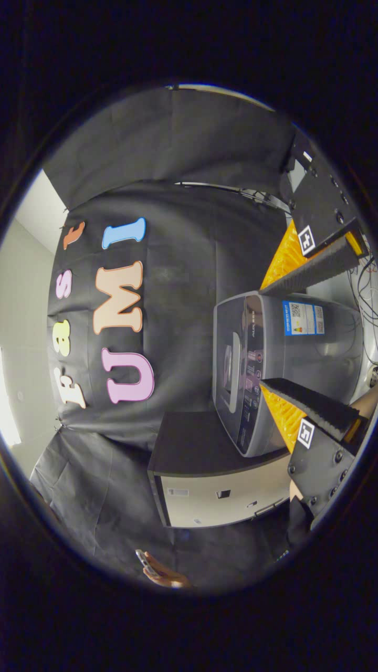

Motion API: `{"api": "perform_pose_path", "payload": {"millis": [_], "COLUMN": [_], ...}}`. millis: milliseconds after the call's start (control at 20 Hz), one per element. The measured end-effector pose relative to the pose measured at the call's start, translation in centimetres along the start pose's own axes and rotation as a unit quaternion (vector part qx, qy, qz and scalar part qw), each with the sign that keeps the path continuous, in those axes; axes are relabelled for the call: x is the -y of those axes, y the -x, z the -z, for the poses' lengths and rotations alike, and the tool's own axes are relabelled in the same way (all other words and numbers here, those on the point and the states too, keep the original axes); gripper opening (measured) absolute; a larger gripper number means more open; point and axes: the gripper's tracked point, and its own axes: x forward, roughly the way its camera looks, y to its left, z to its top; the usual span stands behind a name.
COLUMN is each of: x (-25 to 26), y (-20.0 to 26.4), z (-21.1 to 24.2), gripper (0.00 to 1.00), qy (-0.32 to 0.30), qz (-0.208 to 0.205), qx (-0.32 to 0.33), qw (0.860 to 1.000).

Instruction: Put the clothes into the washing machine and then close the washing machine lid.

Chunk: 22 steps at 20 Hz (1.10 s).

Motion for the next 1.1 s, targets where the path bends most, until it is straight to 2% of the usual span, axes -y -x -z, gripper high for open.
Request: {"api": "perform_pose_path", "payload": {"millis": [1100], "x": [-0.66], "y": [0.0], "z": [0.29], "gripper": [0.97], "qy": [-0.002], "qz": [-0.005], "qx": [0.0], "qw": [1.0]}}
